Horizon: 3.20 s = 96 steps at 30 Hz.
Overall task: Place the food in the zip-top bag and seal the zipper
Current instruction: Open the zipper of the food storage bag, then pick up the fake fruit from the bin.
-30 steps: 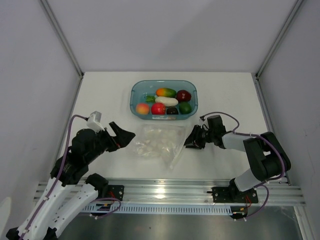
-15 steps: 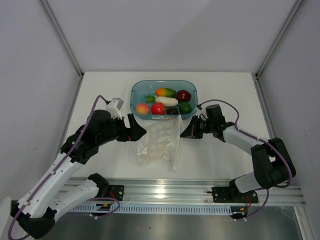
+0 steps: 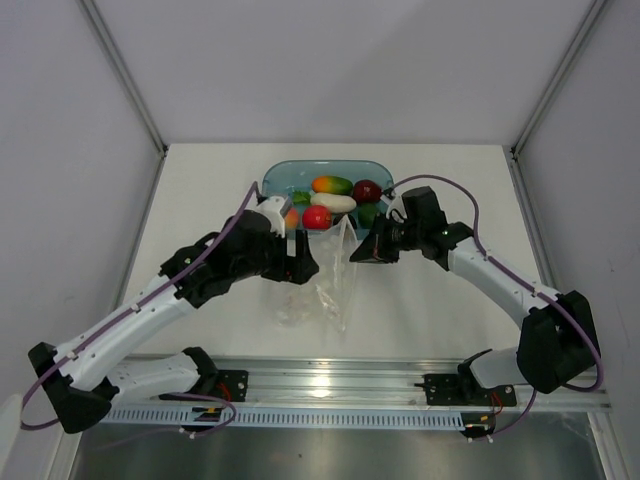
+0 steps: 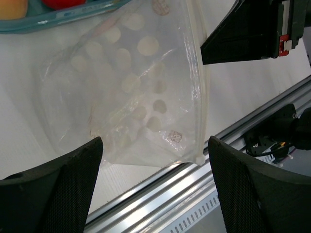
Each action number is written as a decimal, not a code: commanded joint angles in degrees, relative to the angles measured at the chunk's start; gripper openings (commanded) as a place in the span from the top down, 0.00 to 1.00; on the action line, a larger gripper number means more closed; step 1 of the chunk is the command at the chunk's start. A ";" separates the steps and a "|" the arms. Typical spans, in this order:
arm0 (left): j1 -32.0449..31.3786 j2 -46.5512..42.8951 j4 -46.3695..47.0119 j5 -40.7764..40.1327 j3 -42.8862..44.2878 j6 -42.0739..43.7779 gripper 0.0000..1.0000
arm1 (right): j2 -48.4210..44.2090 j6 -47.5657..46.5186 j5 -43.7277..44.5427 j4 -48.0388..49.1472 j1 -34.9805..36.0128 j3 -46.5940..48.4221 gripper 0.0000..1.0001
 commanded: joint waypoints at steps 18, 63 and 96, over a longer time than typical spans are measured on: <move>-5.75 15.14 0.87 -3.12 11.39 -1.49 0.14 | -0.10 1.71 3.93 -8.87 4.00 7.93 1.00; -3.55 3.91 -7.56 -4.26 0.50 -4.12 0.99 | 9.82 -3.91 -0.28 -11.95 10.15 18.29 1.00; 11.13 -2.78 -14.43 -4.53 -6.79 -6.24 0.99 | 47.07 -15.69 31.96 -34.17 7.69 68.11 0.24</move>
